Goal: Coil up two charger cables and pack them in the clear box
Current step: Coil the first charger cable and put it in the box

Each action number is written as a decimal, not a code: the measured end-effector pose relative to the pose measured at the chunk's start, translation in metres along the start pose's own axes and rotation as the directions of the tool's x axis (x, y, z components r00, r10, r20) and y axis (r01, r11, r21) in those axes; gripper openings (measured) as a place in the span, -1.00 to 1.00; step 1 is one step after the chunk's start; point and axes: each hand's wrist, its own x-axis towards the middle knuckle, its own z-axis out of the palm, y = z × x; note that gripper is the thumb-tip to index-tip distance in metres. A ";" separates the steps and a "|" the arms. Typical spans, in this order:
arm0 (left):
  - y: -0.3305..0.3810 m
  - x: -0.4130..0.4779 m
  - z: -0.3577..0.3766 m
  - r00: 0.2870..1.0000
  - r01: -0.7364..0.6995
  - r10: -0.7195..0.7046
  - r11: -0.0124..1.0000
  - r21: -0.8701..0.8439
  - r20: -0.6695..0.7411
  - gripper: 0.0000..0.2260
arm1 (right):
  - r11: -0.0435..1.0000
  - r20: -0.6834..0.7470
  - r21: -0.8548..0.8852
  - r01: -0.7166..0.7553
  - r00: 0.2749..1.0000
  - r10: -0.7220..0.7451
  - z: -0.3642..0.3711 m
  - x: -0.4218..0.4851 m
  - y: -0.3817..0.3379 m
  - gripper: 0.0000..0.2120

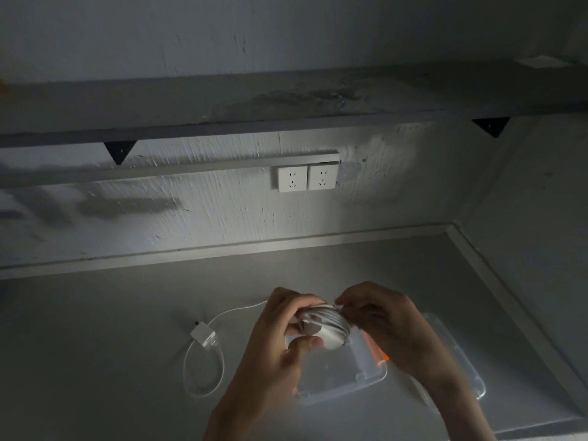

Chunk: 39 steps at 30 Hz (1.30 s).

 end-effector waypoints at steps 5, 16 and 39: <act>0.000 0.000 0.001 0.995 0.096 -0.094 0.989 -0.112 0.023 -0.53 | 0.990 0.072 -0.141 -0.012 0.997 0.023 -0.008 0.003 -0.009 -0.80; -0.012 0.003 0.006 0.989 0.135 -0.138 0.990 -0.046 -0.050 -0.58 | 0.972 0.094 -0.223 -0.079 0.990 0.102 0.006 0.003 -0.003 -0.98; -0.057 0.011 0.010 0.897 0.408 -0.442 0.813 -0.415 0.016 -0.74 | 0.952 -0.109 -0.305 0.016 0.993 -0.052 0.049 -0.004 0.034 -0.48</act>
